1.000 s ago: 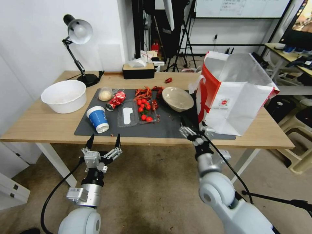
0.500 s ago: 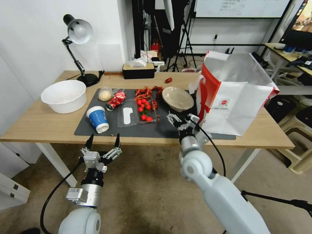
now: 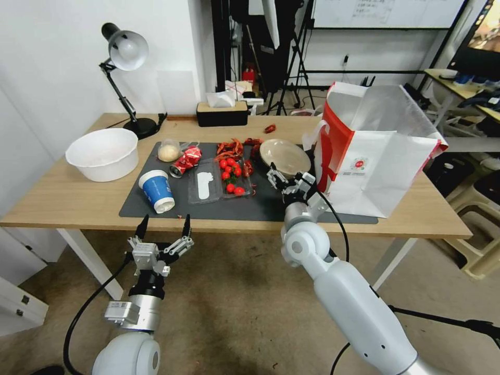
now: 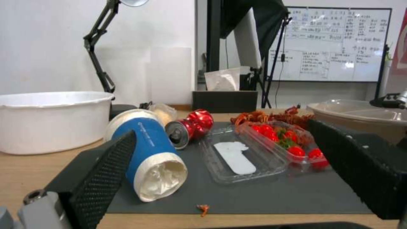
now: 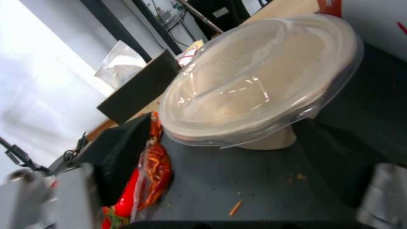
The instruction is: Pick up the trash from the table and place it into the takeout bag.
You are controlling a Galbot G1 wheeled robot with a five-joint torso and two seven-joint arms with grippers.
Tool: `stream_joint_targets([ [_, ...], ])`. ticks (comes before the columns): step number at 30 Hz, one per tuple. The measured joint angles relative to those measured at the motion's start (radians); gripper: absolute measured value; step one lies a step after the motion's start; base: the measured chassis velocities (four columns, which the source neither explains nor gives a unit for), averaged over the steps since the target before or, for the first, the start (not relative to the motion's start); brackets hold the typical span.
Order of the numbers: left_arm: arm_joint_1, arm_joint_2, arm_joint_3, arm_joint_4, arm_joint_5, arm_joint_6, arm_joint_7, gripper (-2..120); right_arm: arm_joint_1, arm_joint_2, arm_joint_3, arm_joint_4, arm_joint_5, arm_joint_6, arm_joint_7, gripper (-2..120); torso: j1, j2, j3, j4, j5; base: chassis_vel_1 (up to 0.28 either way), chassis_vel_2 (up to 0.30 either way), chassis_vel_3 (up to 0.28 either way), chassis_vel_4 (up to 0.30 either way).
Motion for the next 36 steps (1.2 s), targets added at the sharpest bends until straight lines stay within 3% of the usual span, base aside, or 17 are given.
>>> stream_joint_targets([
  [17, 0.013, -0.002, 0.003, 0.002, 0.002, -0.021, 0.003, 100, 0.014, 0.003, 0.030, -0.037, 0.019, -0.021, 0.007, 15, 0.000, 0.000, 0.000, 0.0001, 0.0000, 0.000, 0.000, 0.000, 0.000],
  [20, 0.014, -0.003, 0.003, 0.002, 0.002, -0.022, 0.003, 100, 0.015, 0.003, 0.030, -0.038, 0.018, -0.021, 0.007, 14, 0.000, 0.000, 0.000, 0.0001, 0.0000, 0.000, 0.000, 0.000, 0.000],
  [21, 0.014, -0.003, 0.003, 0.002, 0.002, -0.022, 0.003, 100, 0.015, 0.003, 0.030, -0.038, 0.018, -0.021, 0.007, 4, 0.000, 0.000, 0.000, 0.0001, 0.0000, 0.000, 0.000, 0.000, 0.000],
  [36, 0.013, -0.004, 0.003, 0.006, 0.003, -0.029, 0.004, 100, 0.010, 0.000, 0.030, -0.040, 0.008, -0.021, 0.004, 0, 0.000, 0.000, 0.000, 0.0001, 0.0000, 0.000, 0.000, 0.000, 0.000],
])
